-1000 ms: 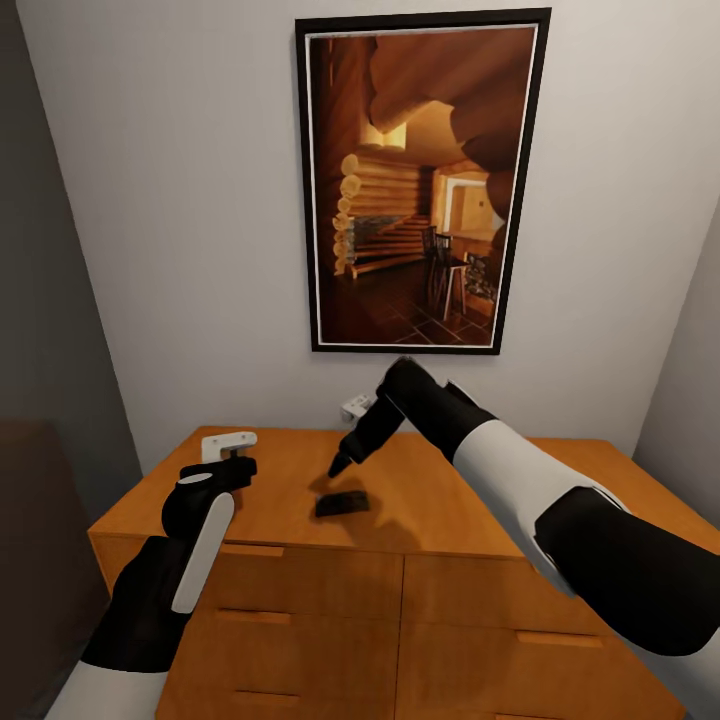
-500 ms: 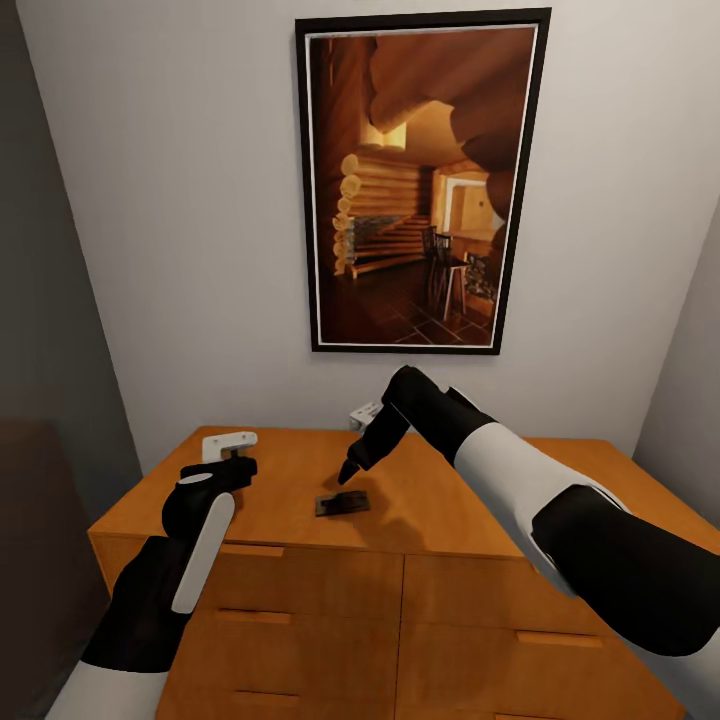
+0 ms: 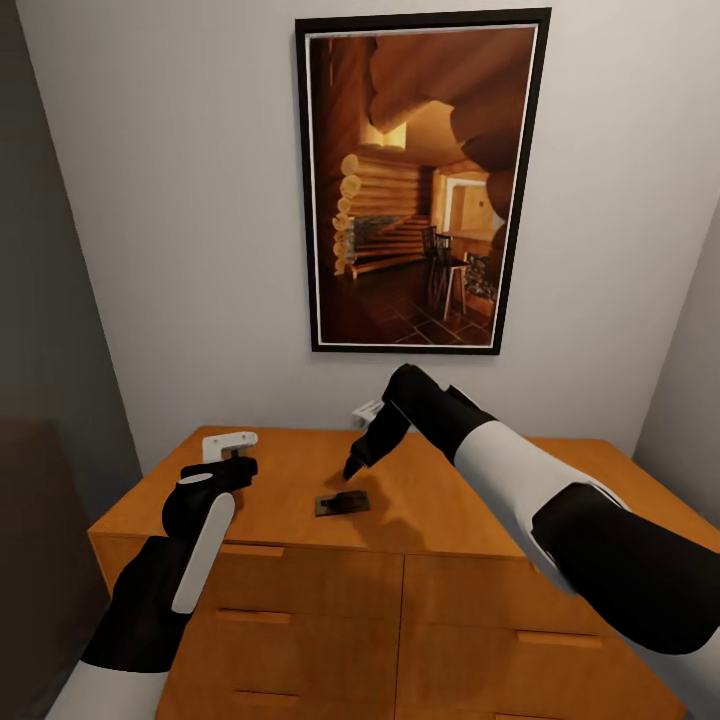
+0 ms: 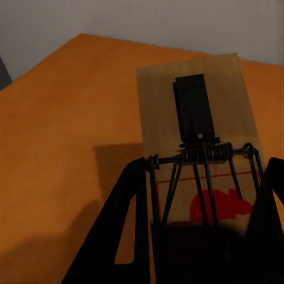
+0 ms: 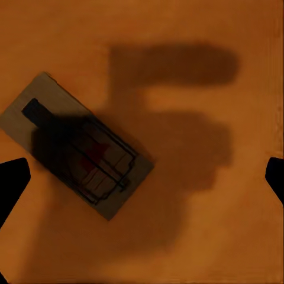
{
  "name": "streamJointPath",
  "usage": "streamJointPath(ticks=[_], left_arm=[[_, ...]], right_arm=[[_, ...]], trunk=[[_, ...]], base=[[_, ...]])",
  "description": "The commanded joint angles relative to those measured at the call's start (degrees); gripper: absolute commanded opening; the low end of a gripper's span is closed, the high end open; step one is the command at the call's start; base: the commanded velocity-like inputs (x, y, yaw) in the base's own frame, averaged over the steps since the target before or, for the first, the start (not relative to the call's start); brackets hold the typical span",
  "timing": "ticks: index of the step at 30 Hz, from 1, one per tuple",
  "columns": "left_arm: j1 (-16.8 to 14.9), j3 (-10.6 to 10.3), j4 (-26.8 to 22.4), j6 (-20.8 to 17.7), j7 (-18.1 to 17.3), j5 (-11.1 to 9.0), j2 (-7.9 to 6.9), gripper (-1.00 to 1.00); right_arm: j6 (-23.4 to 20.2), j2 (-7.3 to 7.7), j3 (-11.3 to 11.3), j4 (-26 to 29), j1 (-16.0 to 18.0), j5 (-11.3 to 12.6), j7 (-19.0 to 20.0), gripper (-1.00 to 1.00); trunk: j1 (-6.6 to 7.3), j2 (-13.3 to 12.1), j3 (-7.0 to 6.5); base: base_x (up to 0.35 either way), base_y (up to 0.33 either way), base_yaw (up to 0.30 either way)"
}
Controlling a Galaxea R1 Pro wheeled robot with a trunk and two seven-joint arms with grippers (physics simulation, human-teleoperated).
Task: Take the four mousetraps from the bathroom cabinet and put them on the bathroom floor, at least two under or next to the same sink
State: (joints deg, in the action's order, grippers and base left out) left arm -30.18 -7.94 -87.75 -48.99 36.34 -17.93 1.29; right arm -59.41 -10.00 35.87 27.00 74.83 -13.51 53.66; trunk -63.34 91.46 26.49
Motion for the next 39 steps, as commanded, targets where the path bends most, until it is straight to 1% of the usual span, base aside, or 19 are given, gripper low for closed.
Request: streamJointPath(ticks=[1,4,10,19,28,39], left_arm=[[-0.1,-0.1,-0.1,-0.1,0.7,-0.5,-0.02,-1.00],[-0.1,-0.1,-0.1,-0.1,0.7,-0.5,-0.02,-1.00],[-0.1,-0.1,0.0,-0.1,0.7,-0.5,0.00,-1.00],[-0.1,-0.1,0.0,-0.1,0.7,-0.5,0.02,-1.00],[-0.1,0.0,0.0,-0.1,0.7,-0.5,0.03,-1.00],[-0.1,0.0,0.0,-0.1,0.7,-0.5,-0.03,-1.00]], right_arm=[[-0.6,0.00,0.1,0.1,0.2,-0.6,0.1,1.00],[-0.6,0.00,0.0,0.1,0.9,-0.5,-1.3,1.00],[-0.6,0.00,-0.1,0.1,1.3,-0.6,-1.8,1.00],[-0.6,0.00,-0.1,0.2,1.4,-0.2,-1.4,1.00],[-0.6,0.00,0.0,2.7,1.5,0.0,-0.7,1.00],[-0.6,0.00,0.2,5.1,1.4,0.0,3.8,1.00]], trunk=[[0.00,0.0,0.07],[0.00,0.0,0.07],[0.00,0.0,0.07],[0.00,0.0,0.07],[0.00,0.0,0.07],[0.00,0.0,0.07]], base=[[0.000,0.000,0.000],[0.000,0.000,0.000],[0.000,0.000,0.000],[0.000,0.000,0.000],[0.000,0.000,0.000],[0.000,0.000,0.000]])
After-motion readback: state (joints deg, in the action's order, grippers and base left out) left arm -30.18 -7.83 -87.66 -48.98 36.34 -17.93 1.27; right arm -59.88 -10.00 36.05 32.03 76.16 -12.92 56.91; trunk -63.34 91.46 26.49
